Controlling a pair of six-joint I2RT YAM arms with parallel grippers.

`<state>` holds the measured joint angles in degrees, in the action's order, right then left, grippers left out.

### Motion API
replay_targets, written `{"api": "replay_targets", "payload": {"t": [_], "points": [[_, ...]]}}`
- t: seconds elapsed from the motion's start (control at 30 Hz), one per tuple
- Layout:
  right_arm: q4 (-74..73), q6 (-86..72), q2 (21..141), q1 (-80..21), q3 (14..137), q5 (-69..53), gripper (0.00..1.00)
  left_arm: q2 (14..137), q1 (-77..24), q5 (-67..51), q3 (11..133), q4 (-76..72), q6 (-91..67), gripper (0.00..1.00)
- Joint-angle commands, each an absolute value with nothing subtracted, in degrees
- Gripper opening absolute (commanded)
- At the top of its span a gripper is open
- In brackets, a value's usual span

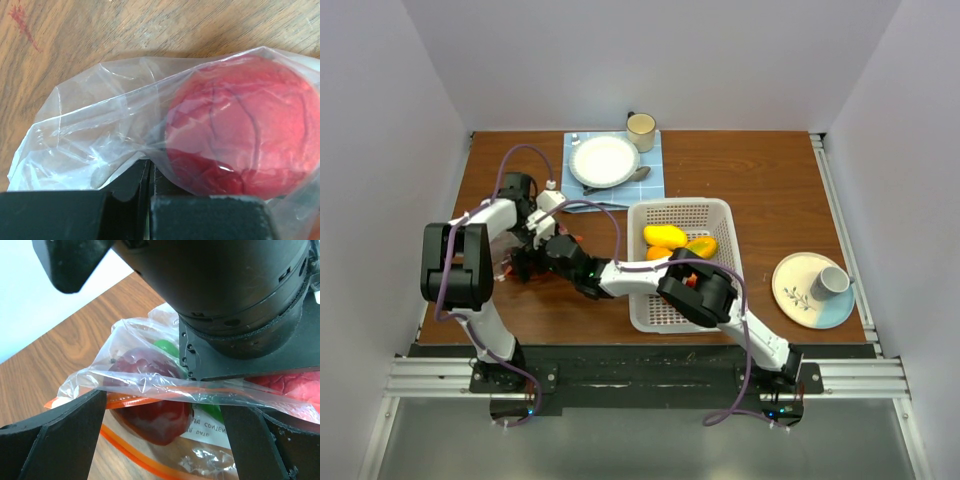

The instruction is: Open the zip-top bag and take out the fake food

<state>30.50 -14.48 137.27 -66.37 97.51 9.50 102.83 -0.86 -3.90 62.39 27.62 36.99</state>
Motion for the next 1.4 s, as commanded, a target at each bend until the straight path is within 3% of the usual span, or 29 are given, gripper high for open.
{"api": "replay_targets", "payload": {"t": [0.0,0.3,0.43,0.57,0.73,0.87,0.9,1.0,1.2,1.37], "points": [[26.8,-11.6,139.4,-68.7,101.5,4.6,0.99,106.9,-6.1,-10.3,58.4,34.6,34.8,0.00],[23.2,-13.6,144.6,-69.3,106.1,0.2,0.95,107.0,-6.1,-11.4,59.5,37.3,35.1,0.00],[21.2,-14.7,144.8,-69.5,105.2,0.2,0.64,107.4,-6.1,-10.3,60.6,37.5,35.1,0.00],[21.6,-14.9,142.8,-69.6,100.0,2.3,0.45,108.1,-6.0,-8.2,61.1,37.3,34.6,0.00],[24.6,-15.1,136.4,-69.6,90.6,4.8,0.37,110.0,-3.8,-5.0,62.4,37.2,34.3,0.00],[27.6,-15.4,130.7,-69.5,78.3,8.3,0.36,111.2,0.0,-3.2,63.8,37.2,34.4,0.00],[27.9,-15.5,129.7,-69.5,76.8,9.1,0.36,111.2,0.0,-2.7,64.0,37.2,34.5,0.00],[28.5,-15.6,127.1,-69.5,72.4,10.5,0.52,110.3,1.9,-1.8,62.9,36.7,34.6,0.00],[28.7,-15.0,125.0,-69.8,70.8,10.2,0.96,107.9,1.9,-1.8,59.3,35.4,34.7,0.00],[28.3,-13.3,126.0,-70.6,74.7,11.2,0.99,107.4,1.9,-2.2,59.2,35.7,34.5,0.00]]}}
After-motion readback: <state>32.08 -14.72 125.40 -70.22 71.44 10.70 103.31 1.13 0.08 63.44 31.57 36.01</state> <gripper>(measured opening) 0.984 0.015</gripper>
